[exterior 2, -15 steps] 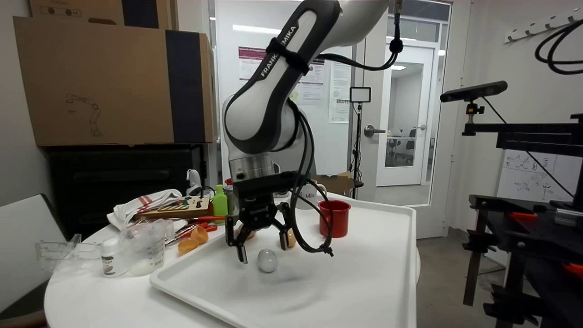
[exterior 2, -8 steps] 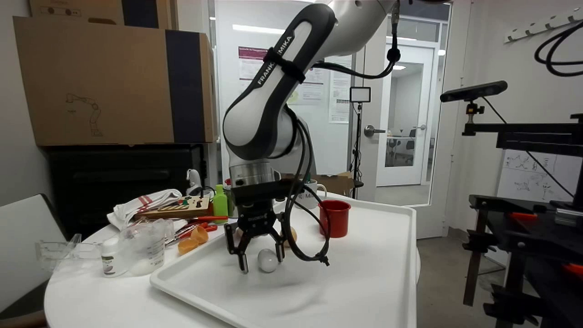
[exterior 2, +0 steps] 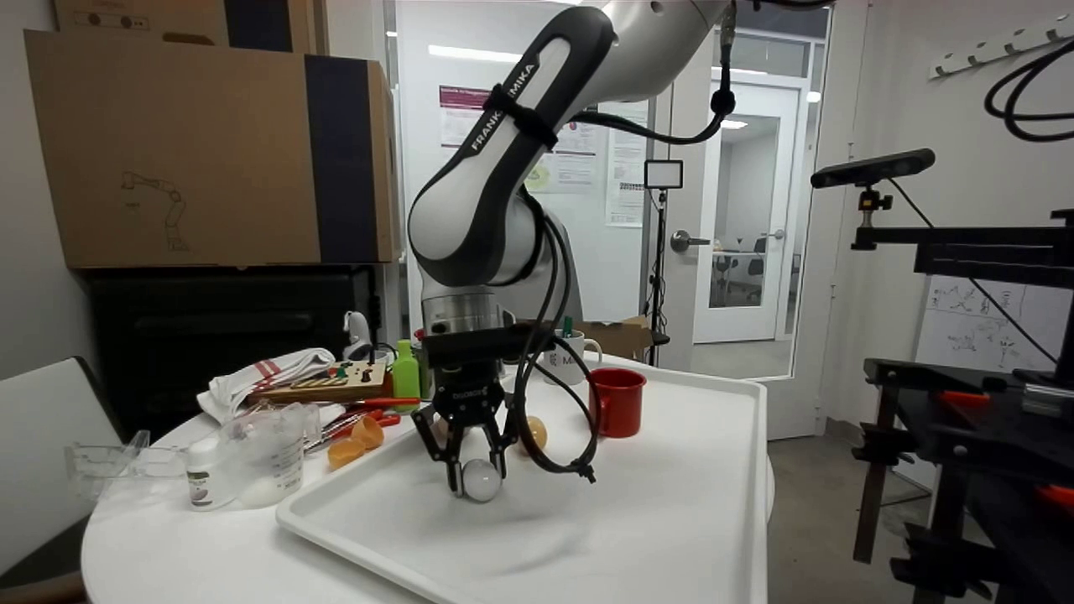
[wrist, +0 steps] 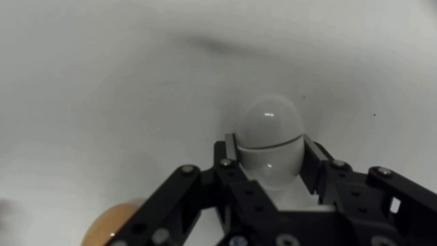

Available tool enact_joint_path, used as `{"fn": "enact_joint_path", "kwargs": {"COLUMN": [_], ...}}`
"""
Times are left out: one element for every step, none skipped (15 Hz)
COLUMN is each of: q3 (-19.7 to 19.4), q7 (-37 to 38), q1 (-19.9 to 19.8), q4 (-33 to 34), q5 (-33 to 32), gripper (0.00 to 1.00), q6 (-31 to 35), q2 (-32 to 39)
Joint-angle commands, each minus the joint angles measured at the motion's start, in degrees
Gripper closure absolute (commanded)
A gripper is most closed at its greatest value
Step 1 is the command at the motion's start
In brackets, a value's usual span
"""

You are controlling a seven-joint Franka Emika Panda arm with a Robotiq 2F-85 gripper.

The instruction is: Put the egg inside the red cup.

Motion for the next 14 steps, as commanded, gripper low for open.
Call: {"fn": "enact_joint_path", "kwargs": {"q3": [-0.3, -0.7, -1.1, -1.8, -2.6, -3.8, -4.7, -5.6, -6.7, -7.8, -9.0, -10.0, -10.8, -11.7], "q7": [-1.0, -0.7, -0.4, 0.1, 0.7, 1.8, 2.5, 3.3, 4.2, 5.4, 6.9, 8.3, 9.6, 11.2], "q1": [0.3, 0.6, 0.7, 1.1, 1.5, 2.0, 2.2, 2.3, 2.5, 2.9, 3.1, 3.2, 3.2, 3.2], "q4": [0.5, -0.5, -1.1, -2.5, -3.6, -5.1, -6.5, -8.1, -9.9, -11.8, -13.5, -15.4, -17.2, -18.9], "q5": [0.7, 0.5, 0.3, 0.0, -0.3, -0.6, -0.7, -0.8, -1.0, -1.3, -1.6, -1.7, -1.9, -2.1], "gripper": [0.81, 0.81, 0.81, 0.81, 0.81, 0.81, 0.81, 0.81, 0.81, 0.81, 0.81, 0.81, 0.81, 0.81], "q6": [-0.5, -0.2, -0.2, 0.3, 1.0, 1.8, 2.6, 3.3, 4.0, 5.0, 5.5, 6.0, 6.5, 6.8], "q2": [-0.6, -1.6, -2.4, -3.9, -5.0, -6.6, -8.0, -9.6, -11.3, -12.9, -14.4, -15.9, -17.2, -18.3]}}
